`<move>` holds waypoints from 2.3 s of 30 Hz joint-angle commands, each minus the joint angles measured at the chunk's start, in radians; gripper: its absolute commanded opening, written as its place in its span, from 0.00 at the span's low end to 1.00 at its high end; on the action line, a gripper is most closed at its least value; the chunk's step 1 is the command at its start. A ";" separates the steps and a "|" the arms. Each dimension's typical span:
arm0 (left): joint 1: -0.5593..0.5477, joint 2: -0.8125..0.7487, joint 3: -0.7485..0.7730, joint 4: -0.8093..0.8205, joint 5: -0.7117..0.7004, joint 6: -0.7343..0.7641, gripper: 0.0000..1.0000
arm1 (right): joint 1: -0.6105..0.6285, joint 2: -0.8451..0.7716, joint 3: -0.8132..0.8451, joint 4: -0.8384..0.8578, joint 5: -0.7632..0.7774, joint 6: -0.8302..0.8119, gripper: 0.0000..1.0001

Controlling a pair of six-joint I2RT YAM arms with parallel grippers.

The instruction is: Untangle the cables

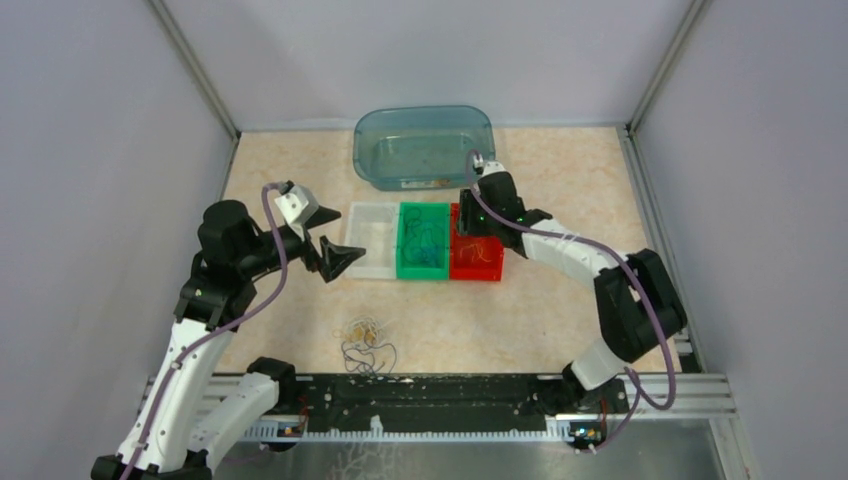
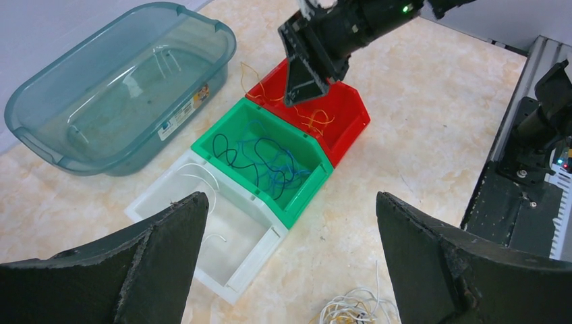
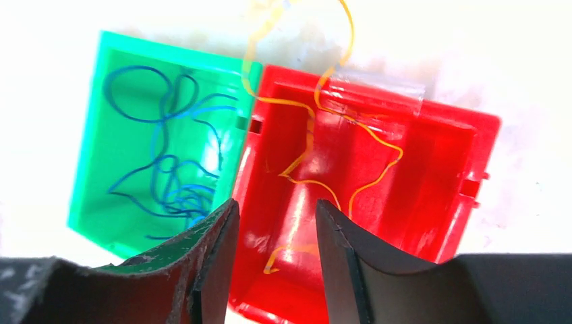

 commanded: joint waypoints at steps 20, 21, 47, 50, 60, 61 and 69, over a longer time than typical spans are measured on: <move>0.044 0.065 -0.031 0.020 -0.069 0.116 1.00 | 0.424 -0.344 -0.222 0.345 -0.380 -0.272 0.55; 0.067 0.078 -0.030 0.019 -0.056 0.115 1.00 | 0.443 -0.316 -0.215 0.348 -0.395 -0.287 0.55; 0.348 0.197 -0.079 -0.105 0.213 0.292 1.00 | 0.528 0.118 0.046 0.121 -0.718 -0.555 0.44; 0.348 0.198 -0.084 -0.102 0.214 0.291 1.00 | 0.528 0.126 0.058 0.079 -0.706 -0.582 0.40; 0.348 0.200 -0.068 -0.080 0.198 0.271 1.00 | 0.536 0.125 0.083 0.019 -0.616 -0.644 0.04; 0.348 0.201 -0.065 -0.080 0.196 0.270 1.00 | 0.537 0.115 0.074 0.040 -0.602 -0.642 0.00; 0.348 0.202 -0.054 -0.080 0.221 0.271 1.00 | 0.526 -0.061 0.017 0.213 -0.509 -0.579 0.00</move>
